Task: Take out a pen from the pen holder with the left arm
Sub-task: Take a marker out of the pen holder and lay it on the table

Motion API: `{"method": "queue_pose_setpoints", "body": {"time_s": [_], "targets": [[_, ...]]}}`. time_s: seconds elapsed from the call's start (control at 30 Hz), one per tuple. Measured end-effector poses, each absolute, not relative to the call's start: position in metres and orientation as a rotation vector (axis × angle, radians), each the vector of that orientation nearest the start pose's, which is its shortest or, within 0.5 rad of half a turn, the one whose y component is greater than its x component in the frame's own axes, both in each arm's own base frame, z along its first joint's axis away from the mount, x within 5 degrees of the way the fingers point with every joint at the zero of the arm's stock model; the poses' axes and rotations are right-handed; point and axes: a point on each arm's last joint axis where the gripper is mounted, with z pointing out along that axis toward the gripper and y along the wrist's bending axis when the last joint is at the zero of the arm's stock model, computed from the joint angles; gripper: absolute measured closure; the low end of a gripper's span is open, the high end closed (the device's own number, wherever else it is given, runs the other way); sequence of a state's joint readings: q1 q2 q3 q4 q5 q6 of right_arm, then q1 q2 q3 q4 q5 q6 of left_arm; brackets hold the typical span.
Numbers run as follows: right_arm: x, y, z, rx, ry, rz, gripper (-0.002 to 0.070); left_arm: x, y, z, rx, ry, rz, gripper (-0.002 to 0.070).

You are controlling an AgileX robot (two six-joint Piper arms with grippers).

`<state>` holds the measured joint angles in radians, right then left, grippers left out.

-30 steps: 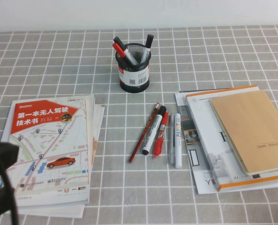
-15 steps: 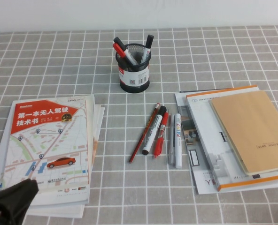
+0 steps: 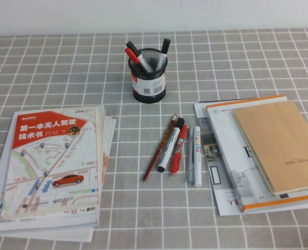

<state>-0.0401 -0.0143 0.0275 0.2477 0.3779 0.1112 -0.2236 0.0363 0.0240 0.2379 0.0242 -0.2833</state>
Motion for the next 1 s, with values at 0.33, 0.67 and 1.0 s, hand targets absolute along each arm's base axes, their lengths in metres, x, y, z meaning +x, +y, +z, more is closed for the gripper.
{"method": "queue_pose_setpoints", "body": {"time_s": [0.33,0.67,1.0], "targets": [[0.053,0.006,0.172,0.294,1.85,0.293,0.0689,0.055,-0.008,0.184,0.143,1.736,-0.091,0.0675],[0.053,0.006,0.172,0.294,1.85,0.293,0.0689,0.052,-0.007,0.171,0.195,1.87,-0.057,0.0675],[0.053,0.006,0.172,0.294,1.85,0.293,0.0689,0.052,-0.008,0.171,0.203,1.869,-0.052,0.0675]]}}
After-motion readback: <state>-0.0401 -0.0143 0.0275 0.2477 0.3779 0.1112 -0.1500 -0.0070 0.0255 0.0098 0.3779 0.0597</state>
